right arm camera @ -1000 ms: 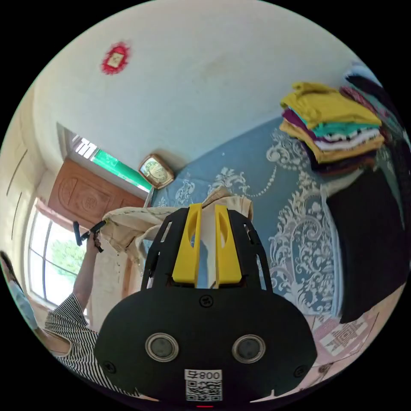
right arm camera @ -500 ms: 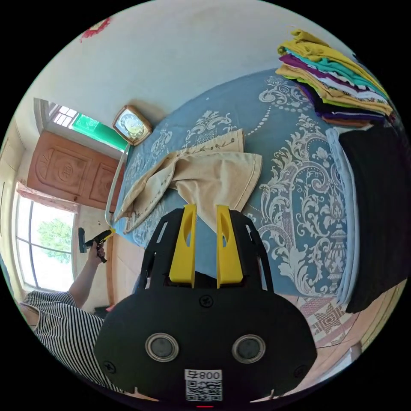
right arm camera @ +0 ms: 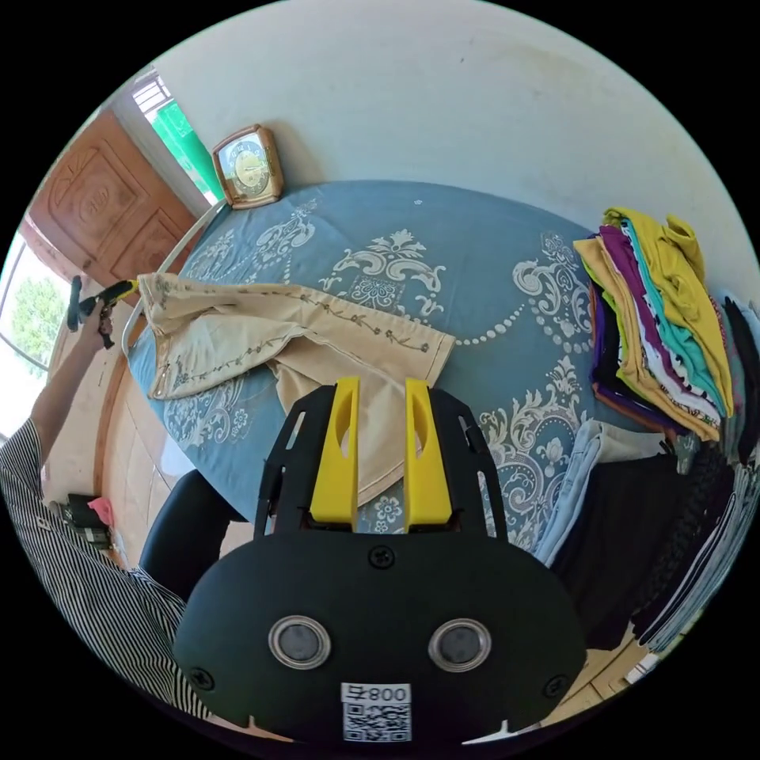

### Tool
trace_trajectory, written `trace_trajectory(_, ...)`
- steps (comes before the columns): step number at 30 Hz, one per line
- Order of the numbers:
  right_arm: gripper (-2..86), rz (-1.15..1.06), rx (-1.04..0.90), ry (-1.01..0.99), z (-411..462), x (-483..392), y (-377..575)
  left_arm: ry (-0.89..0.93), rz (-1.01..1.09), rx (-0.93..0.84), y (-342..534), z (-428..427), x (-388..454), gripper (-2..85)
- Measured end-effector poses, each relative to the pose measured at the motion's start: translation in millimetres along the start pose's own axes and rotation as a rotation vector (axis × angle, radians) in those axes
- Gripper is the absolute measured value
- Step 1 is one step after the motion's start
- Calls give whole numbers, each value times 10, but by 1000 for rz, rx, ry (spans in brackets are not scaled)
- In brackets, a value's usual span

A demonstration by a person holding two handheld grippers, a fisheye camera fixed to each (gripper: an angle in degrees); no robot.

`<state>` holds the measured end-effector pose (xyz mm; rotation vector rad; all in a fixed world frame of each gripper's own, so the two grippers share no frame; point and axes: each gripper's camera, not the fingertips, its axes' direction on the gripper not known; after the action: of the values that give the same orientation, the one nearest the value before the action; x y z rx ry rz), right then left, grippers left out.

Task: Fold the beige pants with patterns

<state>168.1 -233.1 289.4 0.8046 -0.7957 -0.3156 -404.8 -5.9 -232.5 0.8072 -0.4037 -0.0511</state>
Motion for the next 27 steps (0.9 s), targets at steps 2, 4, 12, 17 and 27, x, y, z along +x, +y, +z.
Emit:
trace_trajectory(2,84,60,-11,-2,176,213,-135,97,24,-27,89,149,46,53)
trace_trajectory(4,85,127,-11,-60,326,402,-221,196,77,-91,304,309,136,76)
trace_trajectory(12,88,290,-155,-93,1197,719,-525,145,516,-473,1481,904,891,119)
trace_trajectory(17,28,315,-206,-85,1466,638,-546,-11,614,-530,1514,1104,1105,42)
trace_trajectory(27,11,96,-70,-34,520,195,-942,9,658,-456,1463,518,1176,6)
